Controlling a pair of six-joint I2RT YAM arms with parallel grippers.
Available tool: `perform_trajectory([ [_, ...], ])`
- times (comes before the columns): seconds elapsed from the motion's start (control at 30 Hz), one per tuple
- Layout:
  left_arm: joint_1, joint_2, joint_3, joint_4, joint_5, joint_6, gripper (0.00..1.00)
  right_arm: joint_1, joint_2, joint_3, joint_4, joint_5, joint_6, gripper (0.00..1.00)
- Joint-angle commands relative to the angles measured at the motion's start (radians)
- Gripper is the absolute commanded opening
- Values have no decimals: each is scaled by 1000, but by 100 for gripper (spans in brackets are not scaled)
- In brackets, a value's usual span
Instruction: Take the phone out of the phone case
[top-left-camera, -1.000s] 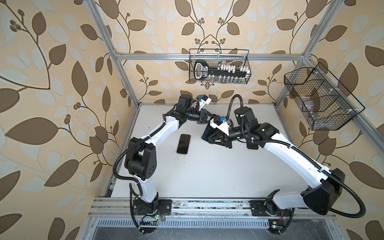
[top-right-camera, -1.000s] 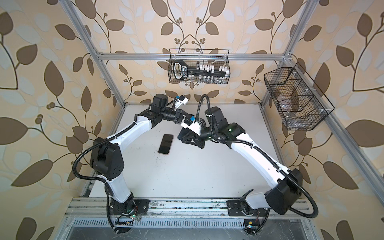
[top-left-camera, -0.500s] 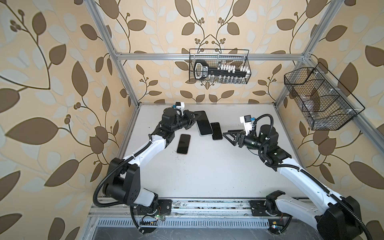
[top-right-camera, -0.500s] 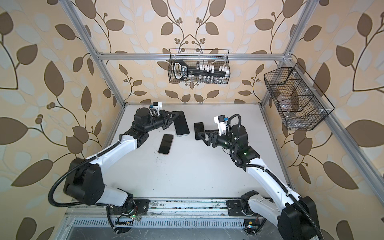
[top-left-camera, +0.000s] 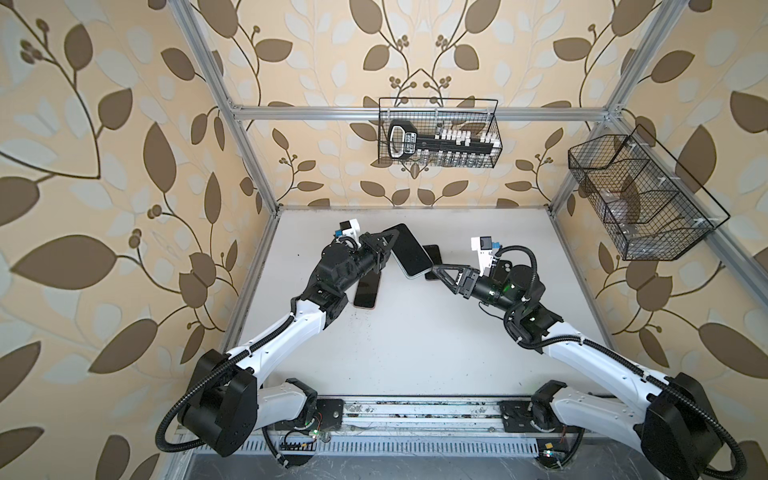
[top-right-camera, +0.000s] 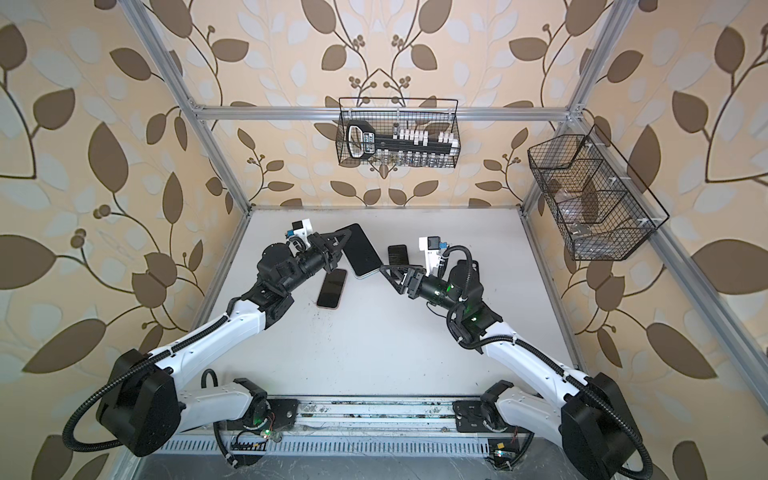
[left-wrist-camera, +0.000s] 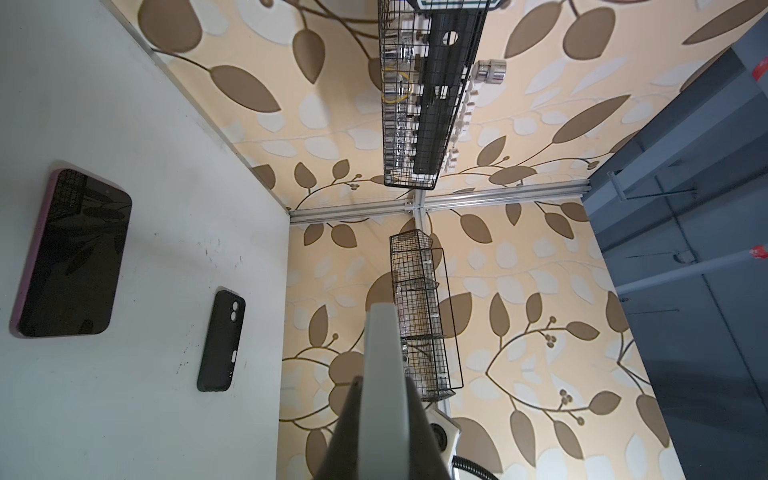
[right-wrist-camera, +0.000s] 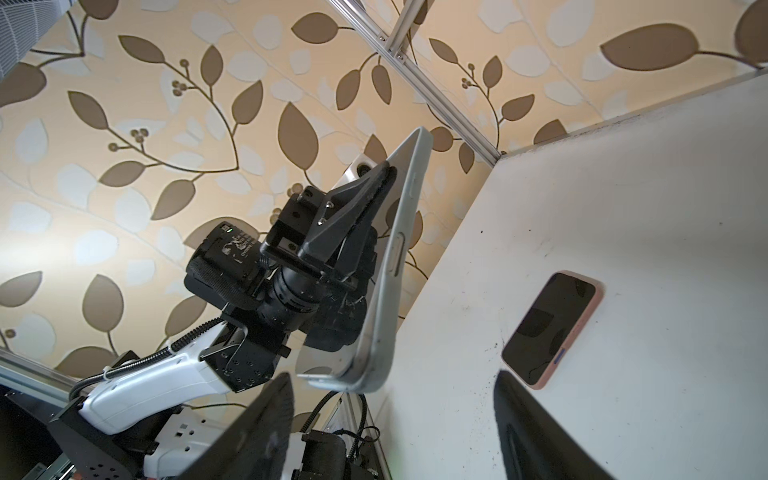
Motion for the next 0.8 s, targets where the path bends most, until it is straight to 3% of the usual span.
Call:
perform_trajectory([
  [0.0,-3,-23,13,151,-32,-44,0,22,13,-19,83,43,31,74],
  [0.77,-23,42,37,226,-24,-92,0,38,70,-49,173,69,68,71],
])
